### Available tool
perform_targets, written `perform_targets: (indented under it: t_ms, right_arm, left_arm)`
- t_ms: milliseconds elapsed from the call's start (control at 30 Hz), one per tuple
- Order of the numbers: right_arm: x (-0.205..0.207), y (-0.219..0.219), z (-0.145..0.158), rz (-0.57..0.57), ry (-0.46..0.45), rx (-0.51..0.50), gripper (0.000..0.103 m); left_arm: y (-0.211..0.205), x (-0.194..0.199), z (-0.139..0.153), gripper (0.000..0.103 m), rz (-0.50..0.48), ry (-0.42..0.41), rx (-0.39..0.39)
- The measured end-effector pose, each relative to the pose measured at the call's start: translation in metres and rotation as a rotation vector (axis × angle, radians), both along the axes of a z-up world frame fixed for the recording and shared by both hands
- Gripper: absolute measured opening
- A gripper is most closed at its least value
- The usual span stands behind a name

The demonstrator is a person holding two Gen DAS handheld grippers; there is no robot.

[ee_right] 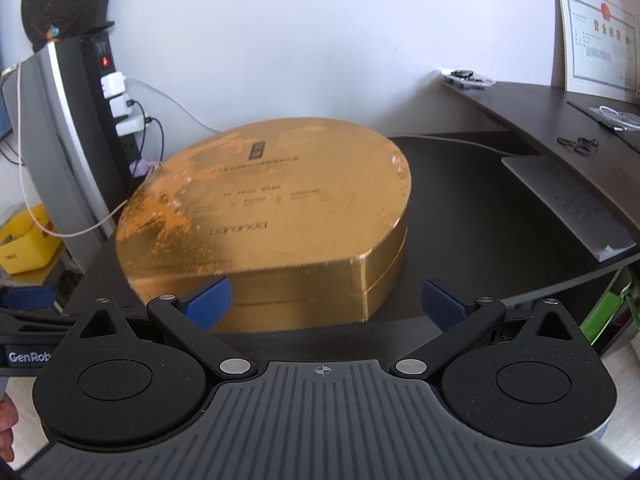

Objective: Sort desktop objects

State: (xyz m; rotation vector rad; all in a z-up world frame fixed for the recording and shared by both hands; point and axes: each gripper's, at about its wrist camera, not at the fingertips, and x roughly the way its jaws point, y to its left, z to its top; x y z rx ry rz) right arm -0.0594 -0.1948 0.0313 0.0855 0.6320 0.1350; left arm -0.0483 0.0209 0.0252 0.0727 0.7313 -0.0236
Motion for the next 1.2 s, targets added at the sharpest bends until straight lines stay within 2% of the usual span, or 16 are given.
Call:
perform_targets:
  t_ms: [100,267,500,767,1200]
  right_arm:
    - [-0.006,-0.001,0.001,-0.001,-0.01,0.012,0.103]
    - [-0.017,-0.013,0.015,-0.015,-0.072,0.066,0.103]
    - [-0.024,-0.02,0.026,-0.017,-0.116,0.082,0.103]
    - [-0.025,-0.022,0.029,-0.016,-0.121,0.087,0.103]
    - [-0.018,-0.012,0.027,0.005,-0.097,0.062,0.103]
  left_arm:
    - [0.0,-0.001,0.002,0.103,-0.005,-0.001,0.031]
    - [-0.005,-0.005,0.015,0.103,-0.045,-0.058,0.092]
    - [-0.012,-0.008,0.03,0.103,-0.058,-0.114,0.1]
    - [-0.02,-0.011,0.027,0.103,-0.107,-0.082,0.105]
    - [-0.015,-0.001,0.012,0.103,-0.105,-0.015,0.075]
